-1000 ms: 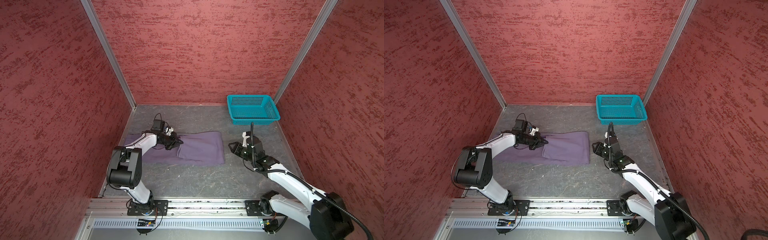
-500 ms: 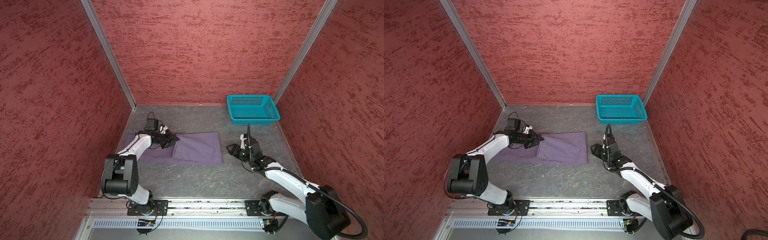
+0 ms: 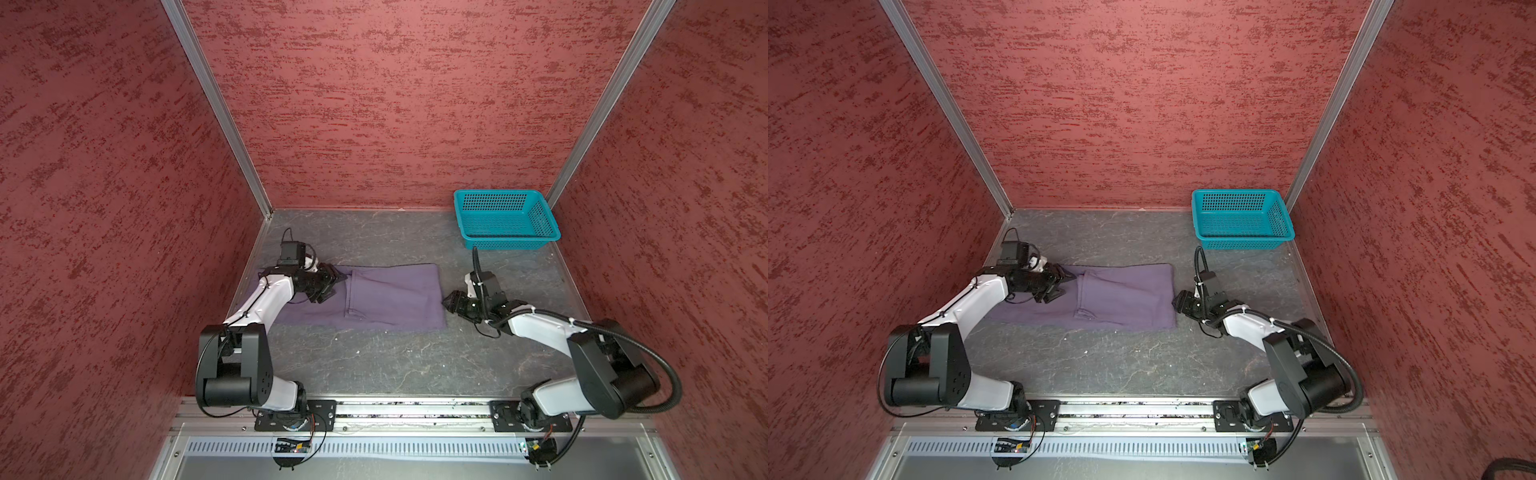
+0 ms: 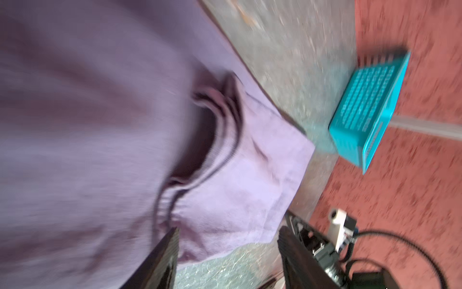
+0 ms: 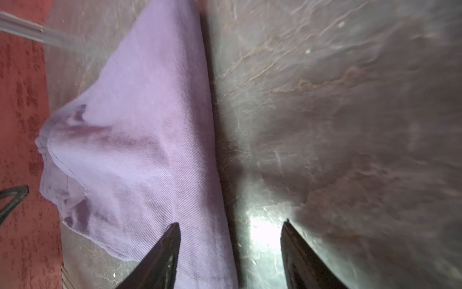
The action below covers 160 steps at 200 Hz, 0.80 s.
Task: Fold and stack the trousers
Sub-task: Smooth out the trousers at the center of the table.
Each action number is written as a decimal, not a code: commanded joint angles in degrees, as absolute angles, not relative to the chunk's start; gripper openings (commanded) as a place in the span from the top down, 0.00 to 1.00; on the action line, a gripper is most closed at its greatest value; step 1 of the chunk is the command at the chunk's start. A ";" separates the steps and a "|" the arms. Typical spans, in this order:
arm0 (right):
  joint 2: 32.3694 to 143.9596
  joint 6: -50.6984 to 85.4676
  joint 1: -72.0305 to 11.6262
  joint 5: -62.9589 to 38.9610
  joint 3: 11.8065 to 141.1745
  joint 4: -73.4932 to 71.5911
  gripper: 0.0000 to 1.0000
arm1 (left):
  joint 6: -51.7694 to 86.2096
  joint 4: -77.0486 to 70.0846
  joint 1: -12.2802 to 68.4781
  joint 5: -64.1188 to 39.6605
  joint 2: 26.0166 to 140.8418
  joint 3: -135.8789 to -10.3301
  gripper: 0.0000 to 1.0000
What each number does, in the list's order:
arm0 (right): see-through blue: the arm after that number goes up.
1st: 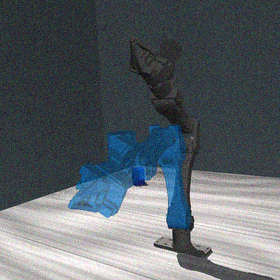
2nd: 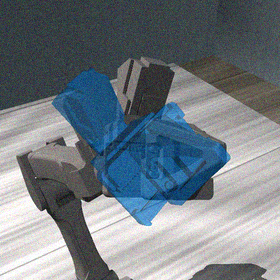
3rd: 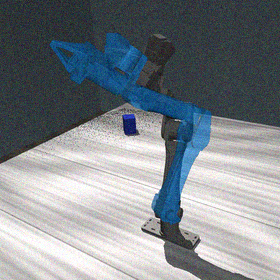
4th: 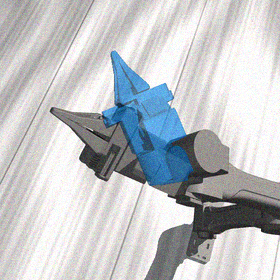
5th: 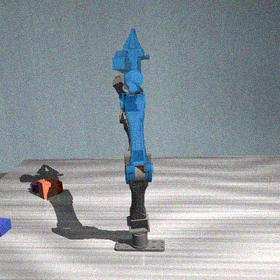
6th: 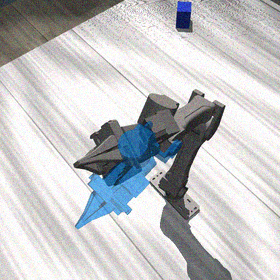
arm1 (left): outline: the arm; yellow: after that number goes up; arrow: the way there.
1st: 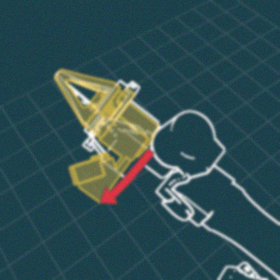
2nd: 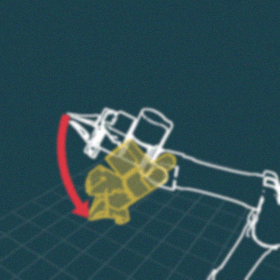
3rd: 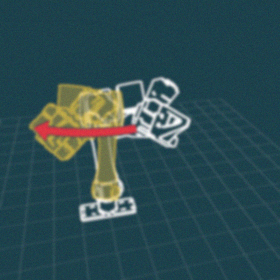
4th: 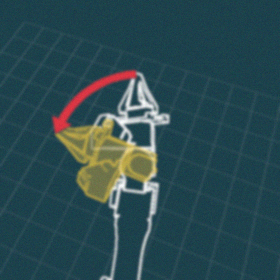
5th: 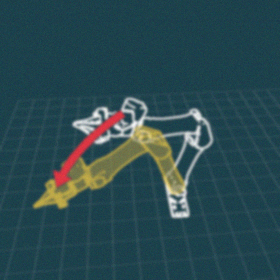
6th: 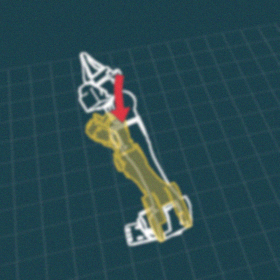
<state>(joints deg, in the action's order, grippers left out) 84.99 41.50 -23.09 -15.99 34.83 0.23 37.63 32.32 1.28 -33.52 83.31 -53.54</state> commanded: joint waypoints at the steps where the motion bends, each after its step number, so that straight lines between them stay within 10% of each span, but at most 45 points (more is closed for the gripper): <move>1: 88.17 40.36 -23.99 -19.67 37.55 -4.09 0.39 | 36.65 32.64 4.80 -33.33 85.51 -53.26 0.38; 160: 93.34 41.14 -25.72 -20.79 38.68 -6.24 0.45 | 31.67 42.94 13.12 -16.77 88.22 -52.11 0.38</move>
<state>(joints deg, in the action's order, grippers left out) 93.86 40.93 -25.41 -21.47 39.35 -6.13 33.93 38.89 12.60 -22.87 88.90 -50.26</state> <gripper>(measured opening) 0.547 0.618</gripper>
